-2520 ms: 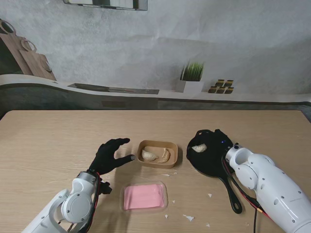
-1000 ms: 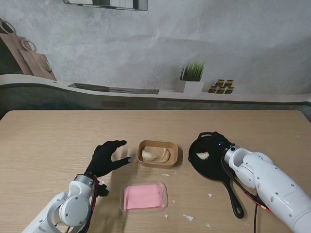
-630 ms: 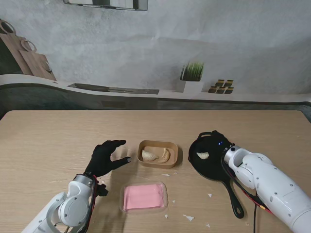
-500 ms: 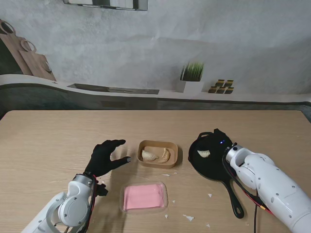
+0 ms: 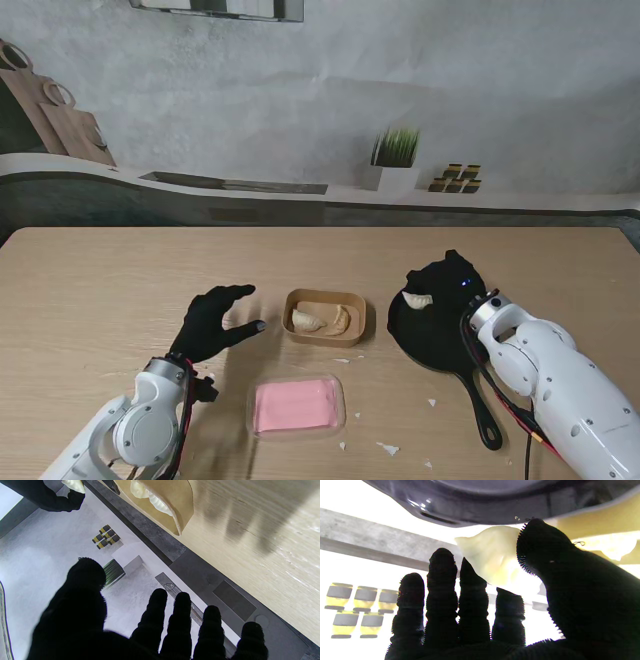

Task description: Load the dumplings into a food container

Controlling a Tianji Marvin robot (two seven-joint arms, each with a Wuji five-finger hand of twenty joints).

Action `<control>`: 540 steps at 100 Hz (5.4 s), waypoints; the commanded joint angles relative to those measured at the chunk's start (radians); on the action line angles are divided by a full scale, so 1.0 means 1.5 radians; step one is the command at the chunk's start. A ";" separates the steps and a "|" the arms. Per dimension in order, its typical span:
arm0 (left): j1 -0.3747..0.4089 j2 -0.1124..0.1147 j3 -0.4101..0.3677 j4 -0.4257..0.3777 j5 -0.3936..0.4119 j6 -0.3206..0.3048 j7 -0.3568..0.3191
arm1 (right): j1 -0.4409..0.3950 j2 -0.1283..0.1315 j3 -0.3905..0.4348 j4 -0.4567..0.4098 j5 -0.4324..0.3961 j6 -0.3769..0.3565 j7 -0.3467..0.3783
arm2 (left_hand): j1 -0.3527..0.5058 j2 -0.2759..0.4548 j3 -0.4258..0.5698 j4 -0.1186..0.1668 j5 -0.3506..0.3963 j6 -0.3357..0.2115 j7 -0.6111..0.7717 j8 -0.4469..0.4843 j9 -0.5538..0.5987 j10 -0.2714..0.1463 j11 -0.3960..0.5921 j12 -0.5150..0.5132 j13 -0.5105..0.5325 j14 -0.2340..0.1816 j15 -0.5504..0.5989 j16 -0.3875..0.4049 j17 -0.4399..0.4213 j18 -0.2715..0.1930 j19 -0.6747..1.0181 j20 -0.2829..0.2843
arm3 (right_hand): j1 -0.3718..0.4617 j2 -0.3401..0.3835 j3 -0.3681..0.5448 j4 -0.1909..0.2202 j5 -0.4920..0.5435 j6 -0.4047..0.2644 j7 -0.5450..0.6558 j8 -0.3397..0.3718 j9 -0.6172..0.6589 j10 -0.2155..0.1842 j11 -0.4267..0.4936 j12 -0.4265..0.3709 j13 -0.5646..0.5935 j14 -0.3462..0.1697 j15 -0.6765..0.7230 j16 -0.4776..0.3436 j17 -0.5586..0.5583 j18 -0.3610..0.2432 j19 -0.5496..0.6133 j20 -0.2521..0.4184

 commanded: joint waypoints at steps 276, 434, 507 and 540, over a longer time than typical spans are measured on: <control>0.179 0.035 -0.079 -0.109 0.148 0.059 -0.098 | -0.219 -0.025 -0.177 -0.415 0.057 0.491 0.308 | 0.001 0.004 0.007 -0.005 0.332 0.059 0.118 0.151 0.091 0.001 0.081 0.146 -0.011 -0.003 0.132 0.098 -0.009 -0.027 -0.036 -0.020 | -0.203 0.362 -0.187 0.155 -0.100 0.211 -0.128 0.020 -0.292 0.126 0.021 0.053 -0.238 0.093 0.013 0.046 -0.128 -0.014 0.005 0.085; 0.135 0.040 0.024 -0.070 0.104 0.114 -0.136 | -0.127 -0.048 -0.342 -0.389 0.367 0.818 0.250 | 0.027 -0.065 0.166 -0.014 0.371 0.081 0.137 0.126 0.092 -0.016 0.098 0.132 -0.013 -0.014 0.133 0.097 -0.007 -0.028 -0.036 -0.068 | -0.115 0.374 -0.152 0.161 -0.190 0.213 -0.146 0.005 -0.474 0.128 -0.075 0.003 -0.358 0.073 -0.104 -0.015 -0.200 -0.053 -0.105 0.109; 0.141 0.037 0.018 -0.068 0.098 0.104 -0.121 | -0.214 -0.159 -0.250 -0.404 0.411 0.882 0.114 | 0.022 -0.068 0.173 -0.016 0.344 0.081 0.119 0.106 0.083 -0.018 0.096 0.132 -0.014 -0.016 0.126 0.092 -0.007 -0.028 -0.036 -0.066 | 0.038 0.202 -0.012 0.103 -0.228 0.253 0.015 0.020 -0.178 0.111 0.073 0.034 -0.002 0.111 0.043 0.025 0.038 0.064 0.066 0.069; 0.143 0.035 0.015 -0.065 0.097 0.098 -0.110 | -0.232 -0.184 -0.228 -0.394 0.390 0.882 0.114 | 0.020 -0.067 0.171 -0.016 0.330 0.078 0.111 0.099 0.078 -0.017 0.094 0.131 -0.014 -0.015 0.125 0.092 -0.007 -0.027 -0.036 -0.066 | 0.057 0.130 0.010 0.061 -0.203 0.189 0.127 -0.015 -0.093 0.073 0.124 0.002 0.089 0.092 0.100 0.011 0.109 0.071 0.109 0.045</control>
